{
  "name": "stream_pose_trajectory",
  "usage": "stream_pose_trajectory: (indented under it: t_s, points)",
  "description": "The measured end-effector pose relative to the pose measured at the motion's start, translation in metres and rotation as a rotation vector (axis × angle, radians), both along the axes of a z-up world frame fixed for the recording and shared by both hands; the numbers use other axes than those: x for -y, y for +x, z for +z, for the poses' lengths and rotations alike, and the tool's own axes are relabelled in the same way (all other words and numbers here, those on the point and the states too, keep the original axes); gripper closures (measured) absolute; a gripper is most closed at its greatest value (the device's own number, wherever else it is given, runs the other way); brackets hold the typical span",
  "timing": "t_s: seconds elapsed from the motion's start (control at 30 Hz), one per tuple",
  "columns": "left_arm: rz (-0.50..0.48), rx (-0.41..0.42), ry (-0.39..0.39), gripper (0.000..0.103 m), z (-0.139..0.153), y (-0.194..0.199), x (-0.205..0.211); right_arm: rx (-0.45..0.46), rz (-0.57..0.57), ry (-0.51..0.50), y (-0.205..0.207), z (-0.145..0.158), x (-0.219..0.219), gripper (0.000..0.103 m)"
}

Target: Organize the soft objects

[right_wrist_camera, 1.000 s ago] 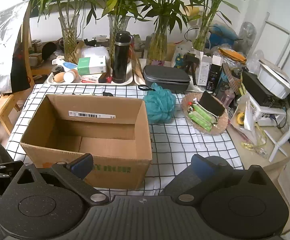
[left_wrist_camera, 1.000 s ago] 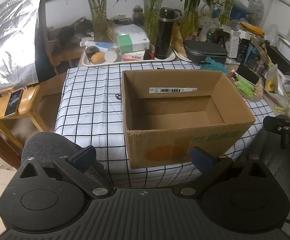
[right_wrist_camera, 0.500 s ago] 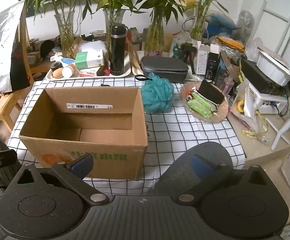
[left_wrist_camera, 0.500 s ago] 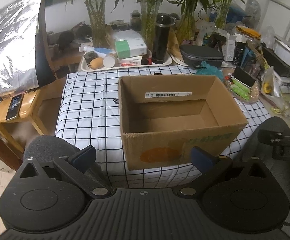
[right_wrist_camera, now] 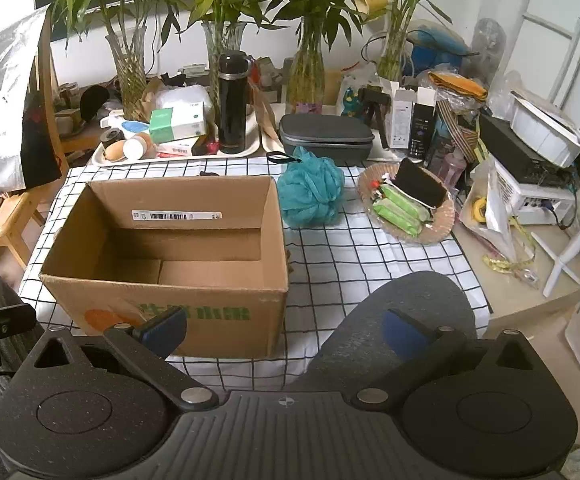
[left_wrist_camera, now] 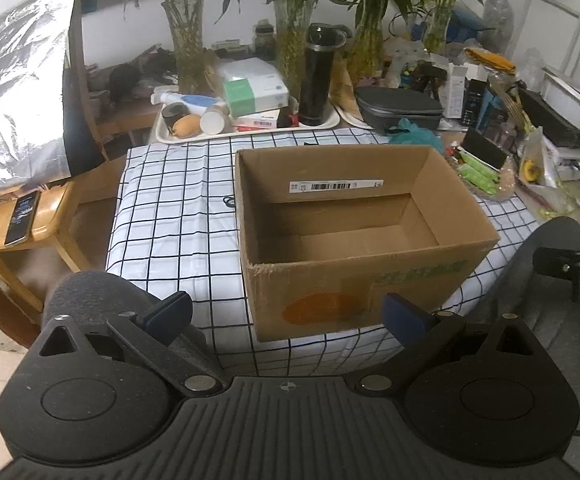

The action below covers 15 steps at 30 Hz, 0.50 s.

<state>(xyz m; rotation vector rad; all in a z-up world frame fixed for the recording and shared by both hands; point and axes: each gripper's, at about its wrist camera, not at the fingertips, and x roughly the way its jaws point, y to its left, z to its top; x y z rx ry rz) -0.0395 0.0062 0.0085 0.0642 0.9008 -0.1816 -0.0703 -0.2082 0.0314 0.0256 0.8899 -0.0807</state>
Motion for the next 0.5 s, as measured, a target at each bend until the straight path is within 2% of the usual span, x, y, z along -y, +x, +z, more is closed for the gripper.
stream_pose_trajectory:
  t_s: [0.5]
  points:
    - [-0.03,-0.024,0.0,0.0,-0.018,0.018,-0.004,-0.041,0.048,0.014,0.019,-0.018,-0.001,0.0]
